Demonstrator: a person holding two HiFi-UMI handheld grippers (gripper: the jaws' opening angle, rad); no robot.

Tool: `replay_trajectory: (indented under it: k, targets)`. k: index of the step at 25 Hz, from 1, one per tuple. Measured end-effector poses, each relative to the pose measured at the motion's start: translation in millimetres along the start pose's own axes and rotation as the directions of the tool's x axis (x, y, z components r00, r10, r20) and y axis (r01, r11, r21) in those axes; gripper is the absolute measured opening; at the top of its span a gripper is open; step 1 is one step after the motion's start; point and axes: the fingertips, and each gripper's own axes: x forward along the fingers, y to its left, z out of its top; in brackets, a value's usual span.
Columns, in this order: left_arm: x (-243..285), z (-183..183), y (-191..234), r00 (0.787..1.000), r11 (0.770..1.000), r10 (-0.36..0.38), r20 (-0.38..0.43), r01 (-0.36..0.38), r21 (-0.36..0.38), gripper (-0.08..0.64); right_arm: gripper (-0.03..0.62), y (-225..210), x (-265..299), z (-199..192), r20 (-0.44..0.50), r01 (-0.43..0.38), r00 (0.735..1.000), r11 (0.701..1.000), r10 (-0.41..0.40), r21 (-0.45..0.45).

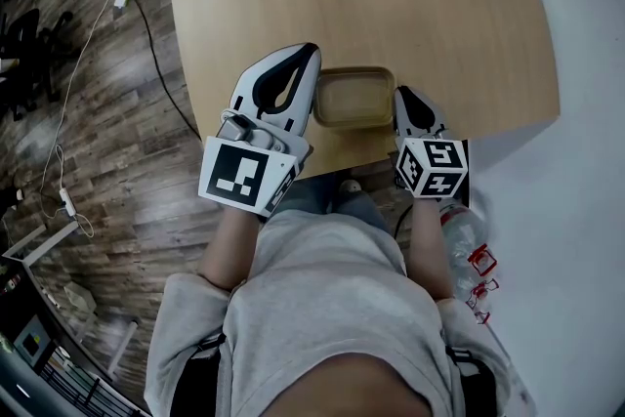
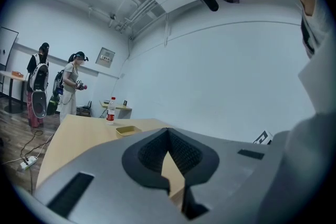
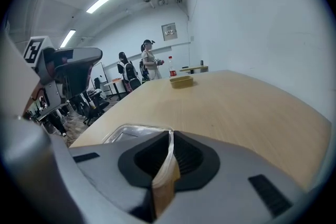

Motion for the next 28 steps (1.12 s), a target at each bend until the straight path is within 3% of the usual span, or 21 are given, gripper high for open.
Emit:
replay_trajectory:
  k: [5, 13, 28]
  targets:
    - [1, -3, 3, 1.000, 1.000, 0.002, -0.002, -0.002, 0.003, 0.011, 0.062, -6, 9, -12, -0.037, 0.003, 0.999, 0.999, -0.001, 0.047]
    - [-5, -2, 8, 1.000, 1.000, 0.009, -0.001, -0.009, 0.001, 0.011, 0.061, -14, 14, -21, -0.069, 0.034, 0.997, 0.990, -0.025, 0.140]
    - [-24, 1, 10, 0.999, 0.999, 0.050, 0.012, -0.051, 0.006, 0.011, 0.021, -5, 6, -8, 0.001, 0.013, 1.000, 0.979, -0.013, 0.201]
